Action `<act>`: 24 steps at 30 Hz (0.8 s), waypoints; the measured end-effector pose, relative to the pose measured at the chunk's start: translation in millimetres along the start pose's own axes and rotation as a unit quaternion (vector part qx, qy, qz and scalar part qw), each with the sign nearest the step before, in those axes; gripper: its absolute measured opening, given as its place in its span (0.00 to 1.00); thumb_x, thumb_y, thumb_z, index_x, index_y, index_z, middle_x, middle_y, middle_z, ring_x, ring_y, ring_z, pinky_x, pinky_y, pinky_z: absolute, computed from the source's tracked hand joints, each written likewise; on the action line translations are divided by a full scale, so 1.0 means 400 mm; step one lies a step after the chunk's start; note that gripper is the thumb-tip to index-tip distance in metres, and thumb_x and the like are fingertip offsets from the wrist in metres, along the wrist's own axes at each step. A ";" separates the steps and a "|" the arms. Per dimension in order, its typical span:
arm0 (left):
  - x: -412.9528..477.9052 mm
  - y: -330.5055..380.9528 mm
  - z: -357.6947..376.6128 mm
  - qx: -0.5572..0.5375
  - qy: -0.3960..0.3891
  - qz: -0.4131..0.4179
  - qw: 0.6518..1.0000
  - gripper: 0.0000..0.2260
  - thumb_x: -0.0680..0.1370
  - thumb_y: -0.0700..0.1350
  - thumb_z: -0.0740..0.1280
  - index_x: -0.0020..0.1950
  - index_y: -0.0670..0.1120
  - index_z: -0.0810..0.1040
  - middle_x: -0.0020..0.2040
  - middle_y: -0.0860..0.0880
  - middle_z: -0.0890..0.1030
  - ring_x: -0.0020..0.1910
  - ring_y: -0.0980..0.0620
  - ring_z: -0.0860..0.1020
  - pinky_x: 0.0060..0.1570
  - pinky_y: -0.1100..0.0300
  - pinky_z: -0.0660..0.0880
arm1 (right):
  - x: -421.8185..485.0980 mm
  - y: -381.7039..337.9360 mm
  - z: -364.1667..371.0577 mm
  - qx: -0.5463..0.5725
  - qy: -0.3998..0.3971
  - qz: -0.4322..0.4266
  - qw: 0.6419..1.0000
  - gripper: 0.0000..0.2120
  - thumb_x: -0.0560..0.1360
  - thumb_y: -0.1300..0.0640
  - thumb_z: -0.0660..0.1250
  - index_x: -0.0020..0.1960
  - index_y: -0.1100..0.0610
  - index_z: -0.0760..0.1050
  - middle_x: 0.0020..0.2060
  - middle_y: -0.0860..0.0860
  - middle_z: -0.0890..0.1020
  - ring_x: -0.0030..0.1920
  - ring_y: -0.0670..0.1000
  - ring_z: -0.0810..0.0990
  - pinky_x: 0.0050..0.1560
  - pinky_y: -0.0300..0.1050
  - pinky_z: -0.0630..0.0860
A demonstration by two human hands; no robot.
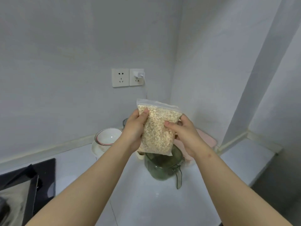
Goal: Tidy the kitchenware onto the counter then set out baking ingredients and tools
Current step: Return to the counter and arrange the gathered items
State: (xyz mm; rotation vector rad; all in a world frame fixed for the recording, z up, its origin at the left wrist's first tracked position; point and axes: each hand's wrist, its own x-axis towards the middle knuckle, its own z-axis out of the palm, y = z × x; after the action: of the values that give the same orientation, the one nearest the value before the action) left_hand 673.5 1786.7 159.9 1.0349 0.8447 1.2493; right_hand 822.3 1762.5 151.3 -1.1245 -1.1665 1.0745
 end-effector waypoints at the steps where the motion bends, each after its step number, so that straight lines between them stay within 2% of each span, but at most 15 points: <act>1: 0.021 0.003 0.001 0.000 0.001 0.004 1.000 0.11 0.81 0.46 0.58 0.62 0.45 0.73 0.53 0.46 0.81 0.49 0.50 0.80 0.41 0.58 0.78 | 0.026 -0.001 -0.002 -0.001 -0.005 -0.002 1.000 0.13 0.74 0.63 0.68 0.54 0.51 0.71 0.47 0.48 0.81 0.43 0.43 0.80 0.30 0.30 0.74; 5: 0.109 0.008 -0.006 0.008 0.029 0.012 0.999 0.09 0.82 0.46 0.58 0.58 0.46 0.74 0.47 0.48 0.81 0.44 0.53 0.80 0.35 0.61 0.77 | 0.126 -0.014 0.000 -0.100 -0.061 0.006 0.993 0.12 0.75 0.57 0.67 0.57 0.50 0.69 0.43 0.45 0.79 0.36 0.41 0.78 0.26 0.32 0.72; 8: 0.186 0.006 0.000 0.043 0.054 0.025 0.997 0.08 0.82 0.46 0.58 0.56 0.46 0.74 0.45 0.49 0.81 0.42 0.53 0.80 0.37 0.61 0.76 | 0.221 -0.002 -0.014 -0.123 -0.059 0.009 0.991 0.11 0.75 0.54 0.68 0.55 0.48 0.69 0.47 0.46 0.80 0.42 0.46 0.79 0.26 0.36 0.73; 11: 0.253 0.004 0.026 0.115 0.068 0.025 0.991 0.08 0.81 0.46 0.58 0.57 0.47 0.73 0.47 0.50 0.80 0.44 0.52 0.78 0.37 0.63 0.76 | 0.302 0.017 -0.037 -0.091 -0.025 0.008 0.995 0.09 0.76 0.57 0.67 0.48 0.46 0.69 0.48 0.46 0.78 0.47 0.48 0.77 0.25 0.36 0.74; 12: 0.272 0.002 0.031 0.147 0.073 0.026 0.986 0.08 0.81 0.45 0.59 0.59 0.48 0.72 0.50 0.49 0.78 0.47 0.51 0.78 0.41 0.63 0.75 | 0.325 0.028 -0.049 -0.076 -0.007 0.012 0.997 0.09 0.76 0.58 0.67 0.48 0.47 0.69 0.48 0.47 0.77 0.47 0.49 0.77 0.25 0.36 0.74; 14: 0.320 -0.014 0.035 0.205 0.098 0.023 0.973 0.14 0.80 0.46 0.60 0.66 0.49 0.69 0.61 0.48 0.74 0.60 0.48 0.73 0.55 0.59 0.70 | 0.376 0.055 -0.080 -0.043 0.036 0.025 0.998 0.07 0.76 0.59 0.66 0.51 0.50 0.70 0.50 0.50 0.77 0.46 0.50 0.76 0.25 0.37 0.75; 16: 0.358 -0.041 0.040 0.237 0.118 0.011 0.964 0.18 0.80 0.46 0.60 0.70 0.49 0.67 0.69 0.46 0.69 0.67 0.48 0.68 0.59 0.58 0.65 | 0.425 0.082 -0.112 -0.025 0.076 0.031 0.996 0.09 0.76 0.60 0.65 0.56 0.54 0.71 0.51 0.53 0.77 0.47 0.52 0.78 0.26 0.38 0.76; 20: 0.435 -0.118 0.058 0.295 0.128 -0.003 0.947 0.17 0.79 0.46 0.61 0.68 0.49 0.68 0.69 0.46 0.69 0.59 0.50 0.70 0.55 0.60 0.66 | 0.517 0.131 -0.181 0.020 0.142 0.040 0.989 0.11 0.76 0.61 0.65 0.58 0.55 0.71 0.48 0.52 0.79 0.42 0.52 0.79 0.26 0.40 0.77; 24: 0.525 -0.183 0.066 0.413 0.114 0.014 0.904 0.16 0.79 0.46 0.61 0.67 0.48 0.69 0.67 0.46 0.70 0.63 0.47 0.71 0.60 0.56 0.69 | 0.613 0.196 -0.242 0.056 0.192 0.059 0.978 0.13 0.76 0.62 0.64 0.61 0.56 0.72 0.50 0.53 0.80 0.45 0.55 0.80 0.27 0.41 0.77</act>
State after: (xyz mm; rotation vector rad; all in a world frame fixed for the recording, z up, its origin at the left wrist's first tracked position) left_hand 753.1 1989.2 107.6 1.5811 1.6245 1.0469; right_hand 938.0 2006.5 98.5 -1.2574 -0.7343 0.9455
